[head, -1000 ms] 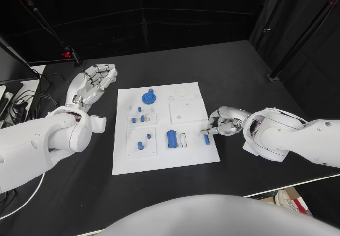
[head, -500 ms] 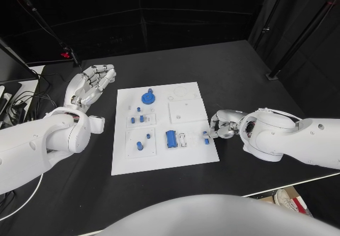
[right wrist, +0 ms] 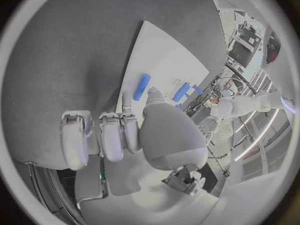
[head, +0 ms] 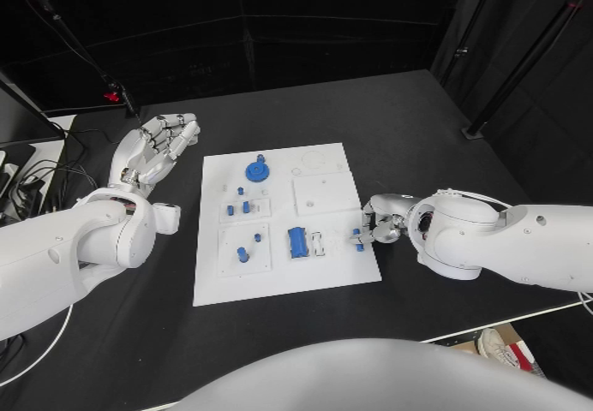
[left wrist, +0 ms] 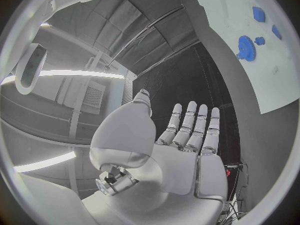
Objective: Assemble the parts on the task board
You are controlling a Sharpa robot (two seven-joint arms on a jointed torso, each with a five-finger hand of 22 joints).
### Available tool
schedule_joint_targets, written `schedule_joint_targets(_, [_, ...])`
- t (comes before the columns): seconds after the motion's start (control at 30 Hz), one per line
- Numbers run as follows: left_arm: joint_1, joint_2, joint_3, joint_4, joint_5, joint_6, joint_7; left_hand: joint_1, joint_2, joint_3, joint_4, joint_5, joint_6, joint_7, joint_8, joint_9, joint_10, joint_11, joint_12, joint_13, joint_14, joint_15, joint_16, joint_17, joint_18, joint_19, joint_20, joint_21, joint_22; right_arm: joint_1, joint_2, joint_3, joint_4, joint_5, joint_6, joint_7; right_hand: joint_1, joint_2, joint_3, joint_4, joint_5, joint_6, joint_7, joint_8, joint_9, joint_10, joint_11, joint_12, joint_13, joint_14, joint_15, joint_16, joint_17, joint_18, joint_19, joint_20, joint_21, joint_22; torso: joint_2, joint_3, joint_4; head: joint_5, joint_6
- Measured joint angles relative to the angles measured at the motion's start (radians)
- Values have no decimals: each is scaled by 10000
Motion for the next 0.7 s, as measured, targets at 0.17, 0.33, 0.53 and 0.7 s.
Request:
schedule_joint_targets(0.17, [-1,9,0,-3,0,2,0,0,0,0,0,0,0,0,0,0,0,0,0,0,0,0,0,1,0,0,0,0,1,10,101,15,-99,0,57,-57,-55,55,0,0,0,2,2,29,-3,37,-37,0,0,0,0,0,0,1,0,0,0,0,0,-1,0,12,0])
schedule_joint_targets(0.33, [-3,11,0,-3,0,4,0,0,0,0,0,0,0,0,0,0,0,0,0,0,0,0,0,-8,0,0,0,0,0,27,214,28,-157,1,185,-143,-9,100,88,-33,0,31,27,92,-10,37,-37,0,0,0,0,0,0,0,0,0,0,0,-1,-3,0,32,0])
schedule_joint_targets(0.53, [-3,11,0,4,0,7,0,40,40,0,0,0,0,0,0,1,0,0,0,0,0,0,0,-20,0,0,0,41,1,55,365,58,-243,0,385,-243,386,-6,170,-116,-340,21,-53,86,145,37,-36,0,1,0,0,0,0,0,0,0,0,0,-4,-6,0,41,0])
schedule_joint_targets(0.7, [-4,6,0,13,0,8,0,40,39,0,0,0,0,0,0,1,0,0,0,0,0,0,0,-20,0,0,0,41,1,63,460,67,-261,-19,525,-257,768,-108,253,-141,-680,19,-60,86,518,37,-36,0,0,0,0,0,0,1,0,0,0,0,-4,-7,0,70,0])
